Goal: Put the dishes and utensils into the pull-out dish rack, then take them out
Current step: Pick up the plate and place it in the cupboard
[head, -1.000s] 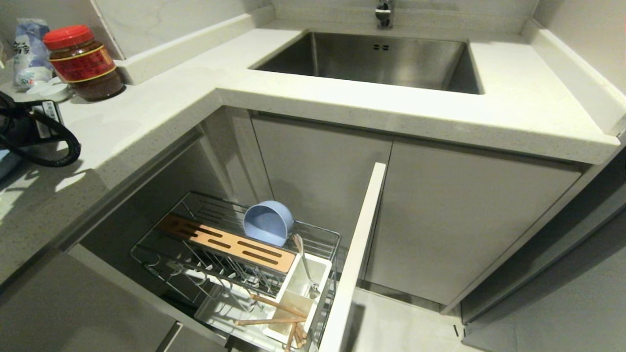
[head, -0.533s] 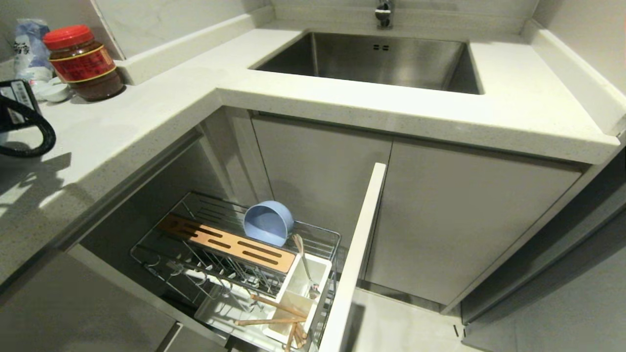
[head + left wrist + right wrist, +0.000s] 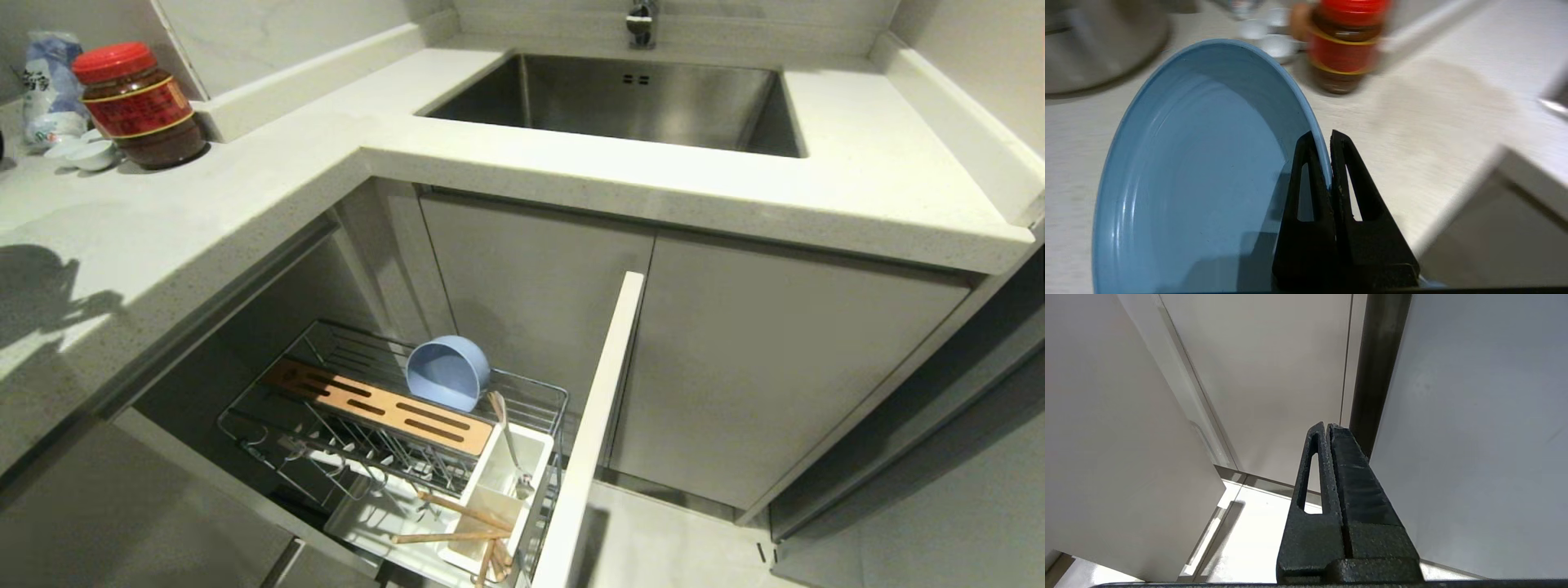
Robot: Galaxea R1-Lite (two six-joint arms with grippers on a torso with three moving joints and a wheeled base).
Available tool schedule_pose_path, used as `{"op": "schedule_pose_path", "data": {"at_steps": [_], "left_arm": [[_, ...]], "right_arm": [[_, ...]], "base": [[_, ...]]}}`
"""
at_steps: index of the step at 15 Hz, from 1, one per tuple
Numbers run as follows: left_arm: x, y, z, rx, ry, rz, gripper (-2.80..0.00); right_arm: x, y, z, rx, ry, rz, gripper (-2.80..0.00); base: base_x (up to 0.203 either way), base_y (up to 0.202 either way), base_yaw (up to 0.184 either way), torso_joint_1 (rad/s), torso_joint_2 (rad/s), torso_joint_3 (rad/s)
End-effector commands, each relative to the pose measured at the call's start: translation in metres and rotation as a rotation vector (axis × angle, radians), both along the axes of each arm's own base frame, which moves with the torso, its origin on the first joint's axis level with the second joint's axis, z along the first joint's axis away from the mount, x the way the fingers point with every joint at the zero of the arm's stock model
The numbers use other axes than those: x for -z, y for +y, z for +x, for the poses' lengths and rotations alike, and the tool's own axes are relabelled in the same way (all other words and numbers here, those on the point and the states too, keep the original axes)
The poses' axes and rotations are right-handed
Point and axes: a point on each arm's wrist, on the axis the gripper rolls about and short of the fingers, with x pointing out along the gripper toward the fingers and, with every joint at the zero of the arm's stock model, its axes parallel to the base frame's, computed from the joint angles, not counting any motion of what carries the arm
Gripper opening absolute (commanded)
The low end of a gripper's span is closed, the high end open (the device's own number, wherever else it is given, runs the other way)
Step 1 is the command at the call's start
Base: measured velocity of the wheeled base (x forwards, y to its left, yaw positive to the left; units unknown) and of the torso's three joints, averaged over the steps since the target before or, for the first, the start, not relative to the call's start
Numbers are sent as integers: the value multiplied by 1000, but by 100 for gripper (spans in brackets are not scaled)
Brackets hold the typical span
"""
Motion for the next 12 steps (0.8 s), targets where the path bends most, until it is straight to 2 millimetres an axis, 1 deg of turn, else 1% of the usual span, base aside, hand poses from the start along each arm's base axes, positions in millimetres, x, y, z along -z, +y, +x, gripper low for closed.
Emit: {"op": "schedule_pose_path", "data": {"at_steps": [1,4,6,8,10,12], "left_arm": [[-8,-15,-32,158,-70,-37,-280],[-11,-36,-52,384,-111,-102,-280],[-13,-51,-56,514,-189,-180,-280],[-18,-70,-50,600,-294,-259,-280],[-10,-90,-42,649,-302,-281,-280],[-2,-108,-34,660,-299,-321,-280]], "right_arm": [[7,0,2,0,24,0,-280],[7,0,2,0,25,0,-280],[7,0,2,0,25,0,-280],[7,0,2,0,25,0,-280],[7,0,2,0,24,0,-280],[7,0,2,0,25,0,-280]], "base": [[0,0,0,0,0,0],[0,0,0,0,0,0],[0,0,0,0,0,0],[0,0,0,0,0,0],[0,0,0,0,0,0],[0,0,0,0,0,0]]}}
